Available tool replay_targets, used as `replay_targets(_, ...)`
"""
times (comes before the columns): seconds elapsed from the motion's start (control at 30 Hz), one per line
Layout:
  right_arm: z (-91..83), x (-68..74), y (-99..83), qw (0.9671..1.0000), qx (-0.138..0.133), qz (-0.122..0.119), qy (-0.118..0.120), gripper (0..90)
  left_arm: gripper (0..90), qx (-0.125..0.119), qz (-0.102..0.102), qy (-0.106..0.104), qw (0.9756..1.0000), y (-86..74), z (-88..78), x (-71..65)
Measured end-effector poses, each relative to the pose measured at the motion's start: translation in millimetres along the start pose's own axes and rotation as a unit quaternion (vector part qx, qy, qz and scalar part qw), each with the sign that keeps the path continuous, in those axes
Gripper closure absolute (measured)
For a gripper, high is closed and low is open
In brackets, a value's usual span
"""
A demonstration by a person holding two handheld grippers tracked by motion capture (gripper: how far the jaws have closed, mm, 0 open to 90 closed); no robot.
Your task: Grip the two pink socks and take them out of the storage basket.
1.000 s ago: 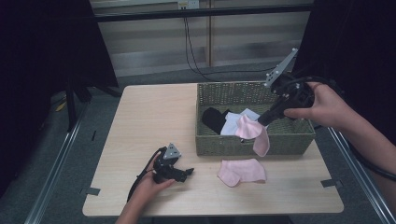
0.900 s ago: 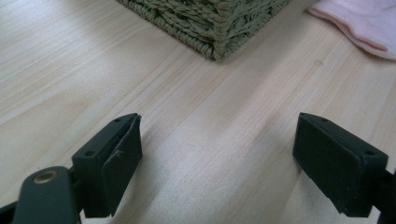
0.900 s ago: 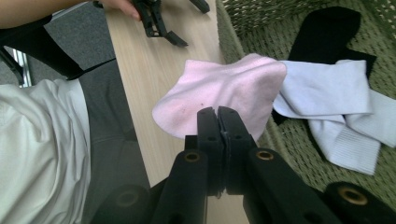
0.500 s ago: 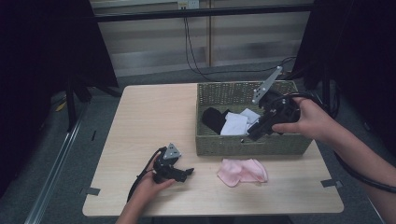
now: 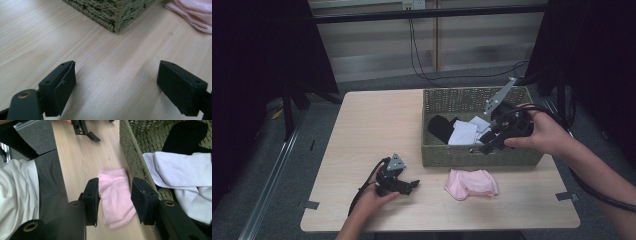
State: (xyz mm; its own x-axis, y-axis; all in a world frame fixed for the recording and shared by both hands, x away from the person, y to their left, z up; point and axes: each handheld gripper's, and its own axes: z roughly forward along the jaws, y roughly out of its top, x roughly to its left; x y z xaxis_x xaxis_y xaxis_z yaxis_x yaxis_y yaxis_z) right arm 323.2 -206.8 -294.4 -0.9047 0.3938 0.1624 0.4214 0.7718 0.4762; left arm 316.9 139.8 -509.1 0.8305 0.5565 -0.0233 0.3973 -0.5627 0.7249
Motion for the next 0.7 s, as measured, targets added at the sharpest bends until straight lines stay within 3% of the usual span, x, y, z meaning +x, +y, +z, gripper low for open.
replay_targets(0.23,3.5,1.0,-15.7,0.9998,-0.009,0.002,-0.016,51.3,15.2,0.0,0.0,0.0,1.0,0.0,0.0,0.0)
replay_targets(0.33,7.8,4.0,-23.1,0.9999,-0.008,-0.002,-0.011,49.6,15.2,0.0,-0.001,0.0,1.0,0.0,0.0,-0.1)
replay_targets(0.63,17.2,6.7,-44.8,0.9994,-0.007,0.001,-0.035,40.9,15.2,-0.001,-0.002,-0.001,1.0,-0.1,0.1,-0.2)
replay_targets(0.7,19.6,7.2,-49.5,0.9996,-0.009,0.002,-0.026,40.6,15.2,-0.001,-0.002,-0.001,1.0,-0.1,0.1,-0.2)
